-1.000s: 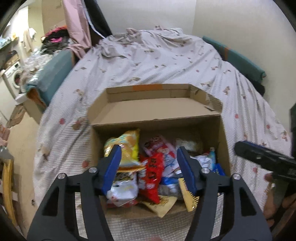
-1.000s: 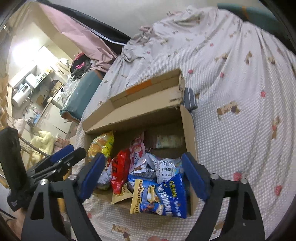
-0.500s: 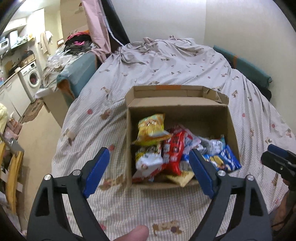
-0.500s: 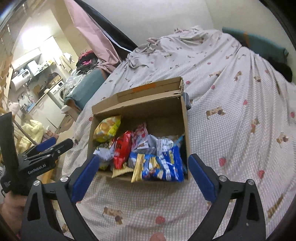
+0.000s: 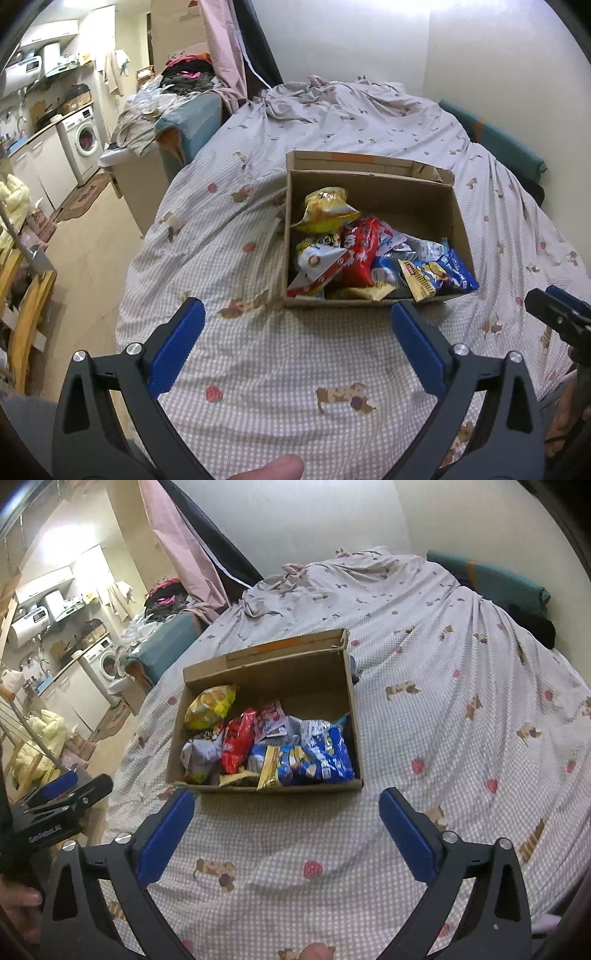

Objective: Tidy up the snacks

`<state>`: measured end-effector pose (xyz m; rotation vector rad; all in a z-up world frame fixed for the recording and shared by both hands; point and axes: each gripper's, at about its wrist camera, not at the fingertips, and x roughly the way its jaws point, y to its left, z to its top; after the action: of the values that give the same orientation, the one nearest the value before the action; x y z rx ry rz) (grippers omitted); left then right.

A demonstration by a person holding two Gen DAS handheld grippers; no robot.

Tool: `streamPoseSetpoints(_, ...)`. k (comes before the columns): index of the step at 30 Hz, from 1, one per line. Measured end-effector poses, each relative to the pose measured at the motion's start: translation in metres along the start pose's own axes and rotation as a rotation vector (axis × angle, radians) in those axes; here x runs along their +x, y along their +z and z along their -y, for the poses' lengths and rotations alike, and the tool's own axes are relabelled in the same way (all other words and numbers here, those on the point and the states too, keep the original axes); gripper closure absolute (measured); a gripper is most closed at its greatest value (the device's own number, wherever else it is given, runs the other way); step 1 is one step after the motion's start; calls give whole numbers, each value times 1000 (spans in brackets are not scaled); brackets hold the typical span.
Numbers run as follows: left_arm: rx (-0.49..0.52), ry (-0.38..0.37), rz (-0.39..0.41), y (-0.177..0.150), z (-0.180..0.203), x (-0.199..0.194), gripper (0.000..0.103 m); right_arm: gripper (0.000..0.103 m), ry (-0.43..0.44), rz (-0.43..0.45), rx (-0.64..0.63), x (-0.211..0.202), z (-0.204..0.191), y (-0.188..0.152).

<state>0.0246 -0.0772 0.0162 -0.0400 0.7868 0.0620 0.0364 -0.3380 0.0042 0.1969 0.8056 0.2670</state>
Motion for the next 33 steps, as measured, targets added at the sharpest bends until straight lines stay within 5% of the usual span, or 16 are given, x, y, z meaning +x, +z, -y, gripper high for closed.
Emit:
streamPoseSetpoints(17, -25, -4, -16, -20, 2, 14, 0, 0, -123, 61, -99, 11, -25, -22)
streamPoseSetpoints(33, -25, -12, -23, -21, 3, 15, 0, 0, -141, 47, -95, 16, -24, -23)
